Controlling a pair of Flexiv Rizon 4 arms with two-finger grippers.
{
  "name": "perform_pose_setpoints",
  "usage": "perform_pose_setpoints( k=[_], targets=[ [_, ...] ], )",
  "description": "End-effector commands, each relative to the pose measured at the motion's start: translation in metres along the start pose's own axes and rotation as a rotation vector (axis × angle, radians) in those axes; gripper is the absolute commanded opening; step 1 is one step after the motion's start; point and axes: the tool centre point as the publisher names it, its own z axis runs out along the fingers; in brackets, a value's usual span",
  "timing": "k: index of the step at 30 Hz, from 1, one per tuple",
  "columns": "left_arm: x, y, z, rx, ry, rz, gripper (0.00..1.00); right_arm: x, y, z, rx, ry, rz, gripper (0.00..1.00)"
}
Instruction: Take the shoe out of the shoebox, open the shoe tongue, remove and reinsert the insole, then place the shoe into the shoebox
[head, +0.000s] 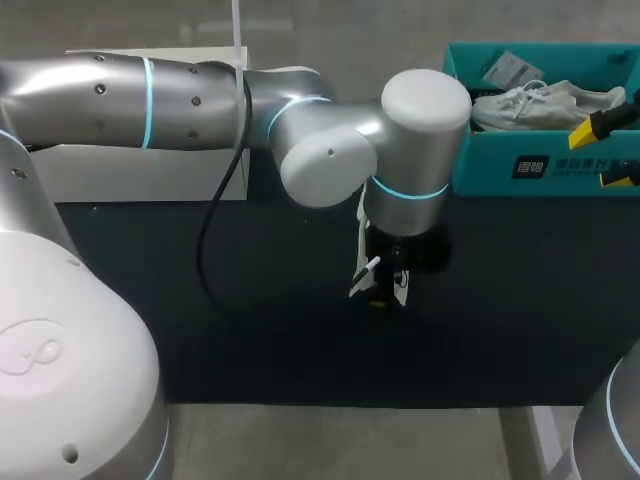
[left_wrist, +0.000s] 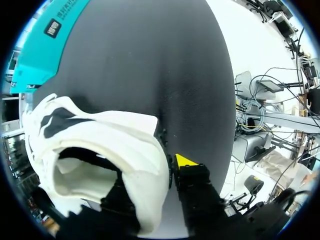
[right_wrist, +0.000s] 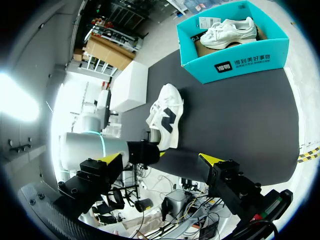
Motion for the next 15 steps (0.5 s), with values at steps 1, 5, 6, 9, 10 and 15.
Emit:
perform_pose_setpoints(
  k=[1,5,6,9,10,15],
  targets=[
    [0.007,0.005,-0.023,-0.014,-0.002,-0.014,0.00,0.000,0.000,0.001,-0.001,-0.004,0.002,1.00],
    [0.009,0.009,-0.042,-0.024,0.005,-0.038,0.00,0.000,0.000,0.001,-0.001,-0.004,0.002,1.00],
    [0.009,0.011,-0.047,-0.028,0.012,-0.060,0.00,0.000,0.000,0.001,-0.001,-0.004,0.002,1.00],
    [0.012,0.015,-0.064,-0.027,0.006,-0.104,0.00,0.000,0.000,0.001,-0.001,-0.004,0.002,1.00],
    [0.012,0.017,-0.070,-0.019,0.008,-0.112,0.00,0.000,0.000,0.001,-0.001,-0.004,0.002,1.00],
    [0.014,0.021,-0.098,0.011,-0.003,-0.118,0.00,0.000,0.000,0.001,-0.001,-0.004,0.002,1.00]
  ],
)
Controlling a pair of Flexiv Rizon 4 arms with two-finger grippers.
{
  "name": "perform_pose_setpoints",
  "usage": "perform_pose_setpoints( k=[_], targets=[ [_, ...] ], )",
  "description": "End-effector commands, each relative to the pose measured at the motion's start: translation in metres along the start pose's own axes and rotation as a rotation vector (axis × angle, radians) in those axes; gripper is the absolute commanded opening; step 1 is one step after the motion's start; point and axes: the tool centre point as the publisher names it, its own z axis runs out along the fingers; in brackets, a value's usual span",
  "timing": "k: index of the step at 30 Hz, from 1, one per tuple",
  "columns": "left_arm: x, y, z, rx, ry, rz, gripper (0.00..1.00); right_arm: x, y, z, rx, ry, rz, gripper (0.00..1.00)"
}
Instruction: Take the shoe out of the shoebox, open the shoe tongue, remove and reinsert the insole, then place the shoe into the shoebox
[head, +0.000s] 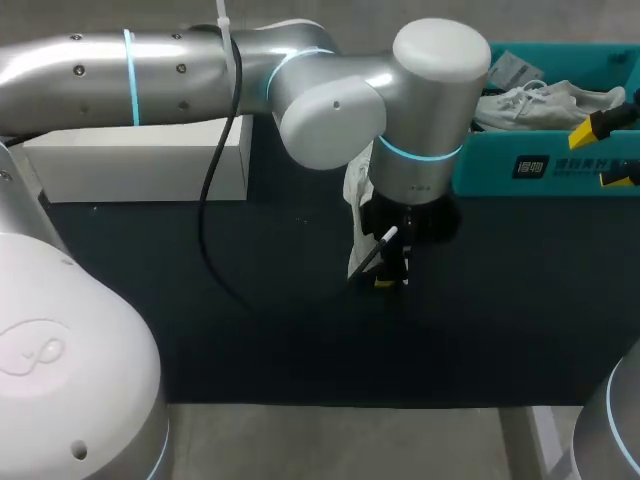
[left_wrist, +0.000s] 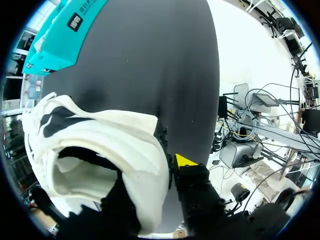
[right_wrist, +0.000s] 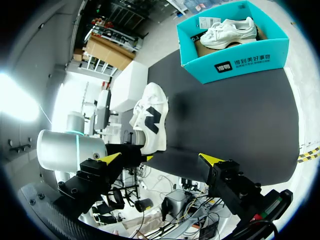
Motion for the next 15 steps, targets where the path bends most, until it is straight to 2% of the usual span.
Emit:
perform_pose_setpoints(
  k=[1,11,12,15],
  targets=[
    [0.003,0.014,-0.034,0.023,-0.029,0.016,0.00,0.000,0.000,0.001,-0.001,-0.004,0.002,1.00],
    [0.001,0.014,-0.083,0.006,-0.085,-0.004,0.00,0.000,0.000,0.001,-0.001,-0.004,0.002,1.00],
    [0.002,0.013,-0.087,-0.020,-0.089,-0.009,0.00,0.000,0.000,0.001,-0.001,-0.004,0.002,1.00],
    [0.001,0.012,-0.093,-0.020,-0.084,-0.038,0.00,0.000,0.000,0.001,-0.001,-0.004,0.002,1.00]
  ],
)
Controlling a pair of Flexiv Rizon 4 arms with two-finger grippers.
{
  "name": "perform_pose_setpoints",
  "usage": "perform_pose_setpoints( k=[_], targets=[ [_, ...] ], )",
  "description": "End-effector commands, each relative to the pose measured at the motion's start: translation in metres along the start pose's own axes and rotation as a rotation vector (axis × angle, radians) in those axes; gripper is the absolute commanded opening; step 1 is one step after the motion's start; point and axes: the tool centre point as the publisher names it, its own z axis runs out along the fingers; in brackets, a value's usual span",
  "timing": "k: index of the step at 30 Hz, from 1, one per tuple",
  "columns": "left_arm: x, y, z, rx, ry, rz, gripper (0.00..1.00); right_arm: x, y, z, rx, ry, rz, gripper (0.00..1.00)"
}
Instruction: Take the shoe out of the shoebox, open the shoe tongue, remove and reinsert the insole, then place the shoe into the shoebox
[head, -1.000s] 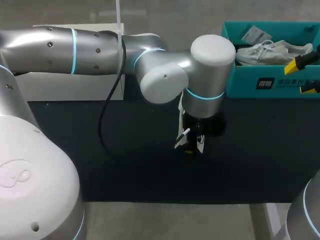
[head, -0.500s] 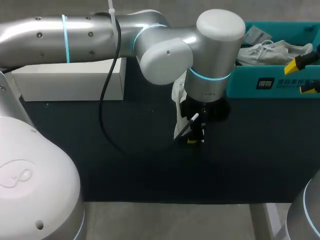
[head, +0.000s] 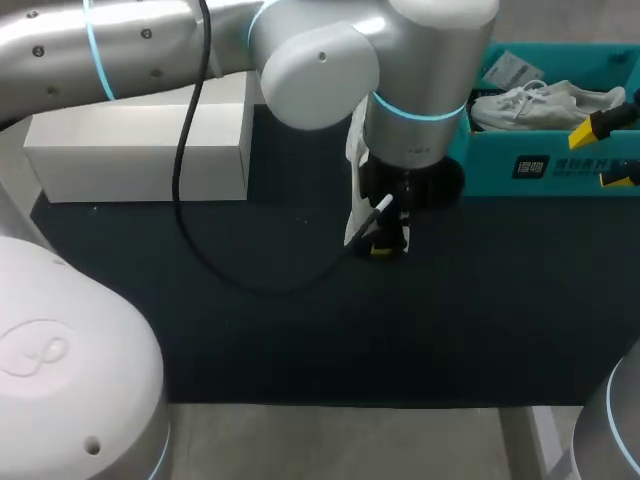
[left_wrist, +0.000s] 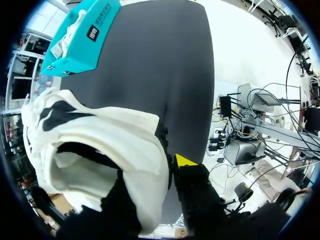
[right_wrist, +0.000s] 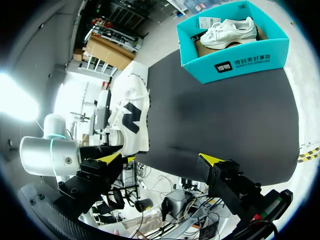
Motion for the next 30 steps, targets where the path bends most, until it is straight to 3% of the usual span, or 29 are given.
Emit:
perform_pose_setpoints(
  k=[1,19,22,30],
  targets=[
    [0.000,-0.005,-0.021,-0.020,-0.006,-0.009,0.00,0.000,0.000,0.001,-0.001,-0.004,0.002,1.00],
    [0.000,-0.005,-0.021,-0.020,-0.006,-0.009,0.00,0.000,0.000,0.001,-0.001,-0.004,0.002,1.00],
    [-0.003,-0.016,-0.040,-0.020,0.002,0.029,0.00,0.000,0.000,0.001,-0.001,-0.004,0.002,1.00],
    [-0.012,-0.022,-0.085,-0.023,0.071,0.079,0.00,0.000,0.000,0.001,-0.001,-0.004,0.002,1.00]
  ],
)
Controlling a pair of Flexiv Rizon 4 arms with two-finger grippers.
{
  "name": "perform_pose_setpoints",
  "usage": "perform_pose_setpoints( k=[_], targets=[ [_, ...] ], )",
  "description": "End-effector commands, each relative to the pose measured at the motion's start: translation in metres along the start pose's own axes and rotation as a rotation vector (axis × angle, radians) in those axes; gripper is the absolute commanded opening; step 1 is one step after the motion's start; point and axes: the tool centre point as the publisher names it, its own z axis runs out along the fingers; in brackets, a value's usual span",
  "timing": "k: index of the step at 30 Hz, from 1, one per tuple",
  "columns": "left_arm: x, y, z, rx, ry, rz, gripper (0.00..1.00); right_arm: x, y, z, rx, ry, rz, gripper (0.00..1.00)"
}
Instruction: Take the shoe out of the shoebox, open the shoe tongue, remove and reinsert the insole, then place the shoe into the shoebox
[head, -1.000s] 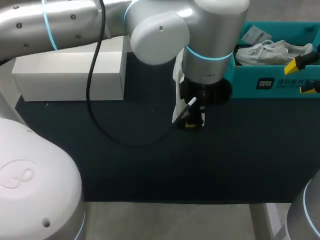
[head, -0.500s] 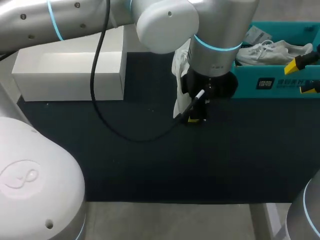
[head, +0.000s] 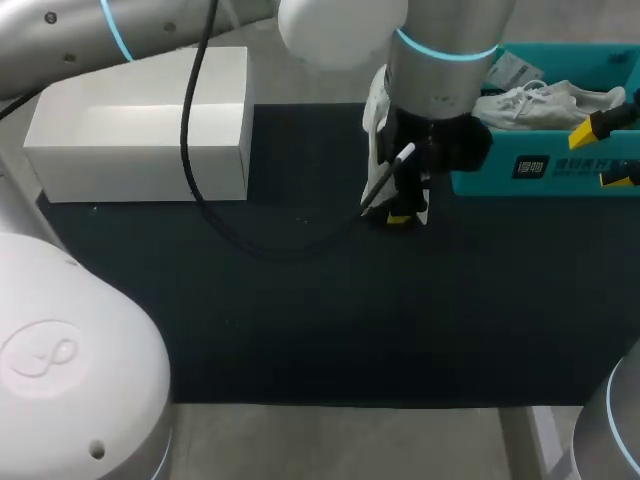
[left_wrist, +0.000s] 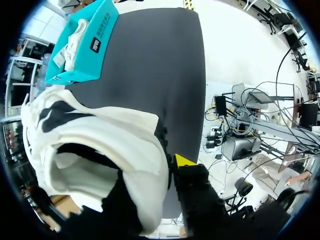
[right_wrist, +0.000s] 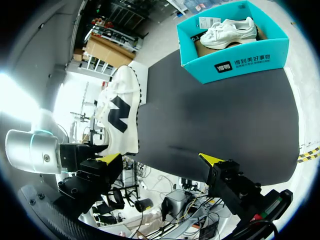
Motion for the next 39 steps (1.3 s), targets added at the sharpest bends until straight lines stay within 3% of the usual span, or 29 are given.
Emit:
perform_pose_setpoints(
  k=[1,5,26,31,39],
  targets=[
    [-0.010,-0.007,-0.029,-0.021,0.048,0.012,0.00,0.000,0.000,0.001,-0.001,-0.004,0.002,1.00],
    [-0.011,-0.009,-0.042,-0.029,0.058,-0.012,0.00,0.000,0.000,0.001,-0.001,-0.004,0.002,1.00],
    [-0.015,-0.011,-0.041,-0.024,0.056,0.006,0.00,0.000,0.000,0.001,-0.001,-0.004,0.002,1.00],
    [-0.028,-0.006,-0.040,-0.024,0.062,-0.027,0.00,0.000,0.000,0.001,-0.001,-0.004,0.002,1.00],
    [-0.054,0.029,-0.043,-0.022,0.080,-0.058,0.00,0.000,0.000,0.001,-0.001,-0.004,0.002,1.00]
  ],
)
